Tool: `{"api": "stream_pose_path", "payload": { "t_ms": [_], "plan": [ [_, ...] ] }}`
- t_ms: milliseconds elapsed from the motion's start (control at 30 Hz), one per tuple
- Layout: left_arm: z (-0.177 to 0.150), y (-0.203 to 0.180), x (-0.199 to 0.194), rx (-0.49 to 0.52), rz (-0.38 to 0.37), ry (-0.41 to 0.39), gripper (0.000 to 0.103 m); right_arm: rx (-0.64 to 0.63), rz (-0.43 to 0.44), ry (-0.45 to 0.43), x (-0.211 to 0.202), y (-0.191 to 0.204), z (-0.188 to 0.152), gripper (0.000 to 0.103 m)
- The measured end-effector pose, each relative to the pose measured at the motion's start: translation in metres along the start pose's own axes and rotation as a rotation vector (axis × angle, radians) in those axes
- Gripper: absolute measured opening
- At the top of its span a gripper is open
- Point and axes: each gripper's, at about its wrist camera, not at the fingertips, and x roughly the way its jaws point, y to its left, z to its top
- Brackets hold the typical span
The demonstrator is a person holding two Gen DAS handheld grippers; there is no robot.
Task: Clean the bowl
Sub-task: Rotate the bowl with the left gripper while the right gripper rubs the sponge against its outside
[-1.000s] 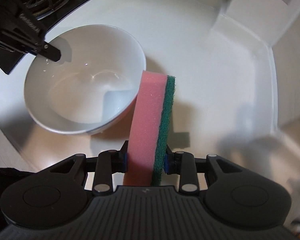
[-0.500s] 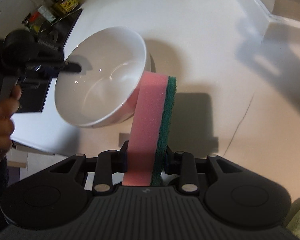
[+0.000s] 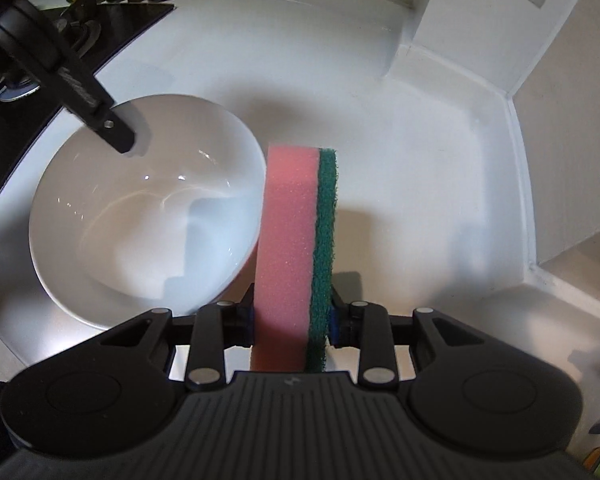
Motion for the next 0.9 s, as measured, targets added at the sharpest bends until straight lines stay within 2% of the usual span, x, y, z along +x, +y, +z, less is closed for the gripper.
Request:
{"api": "stream_pose_path", "payload": {
  "t_ms": [100, 233, 400, 500, 533, 600, 767, 900],
  "plan": [
    [-0.006, 0.002, 0.001, -0.048, 0.006, -0.033, 0.021, 0.055, 0.015, -0.003, -0.012, 0.002, -0.024, 0.028],
    [-0.007, 0.005, 0.002, -0.106, 0.012, -0.023, 0.023, 0.115, 0.044, -0.002, -0.026, 0.009, -0.051, 0.028],
    [-0.008, 0.005, 0.005, -0.141, 0.033, -0.006, 0.024, 0.067, 0.098, 0.027, -0.040, 0.029, -0.072, 0.028],
    [-0.008, 0.007, 0.010, -0.159, 0.023, 0.035, 0.021, -0.019, 0.183, 0.034, -0.049, 0.054, -0.077, 0.027],
    [-0.008, 0.009, 0.011, -0.163, 0.003, 0.055, 0.019, -0.042, 0.222, 0.026, -0.050, 0.066, -0.075, 0.027],
    [-0.009, 0.014, 0.014, -0.170, -0.039, 0.094, 0.017, -0.061, 0.240, 0.011, -0.047, 0.080, -0.069, 0.027],
    [-0.007, 0.022, 0.016, -0.128, -0.067, 0.161, 0.011, -0.108, 0.276, -0.071, -0.033, 0.122, -0.037, 0.027],
    [-0.008, 0.022, 0.014, -0.090, -0.047, 0.152, 0.011, -0.029, 0.258, -0.107, -0.015, 0.133, -0.004, 0.026]
  ]
}}
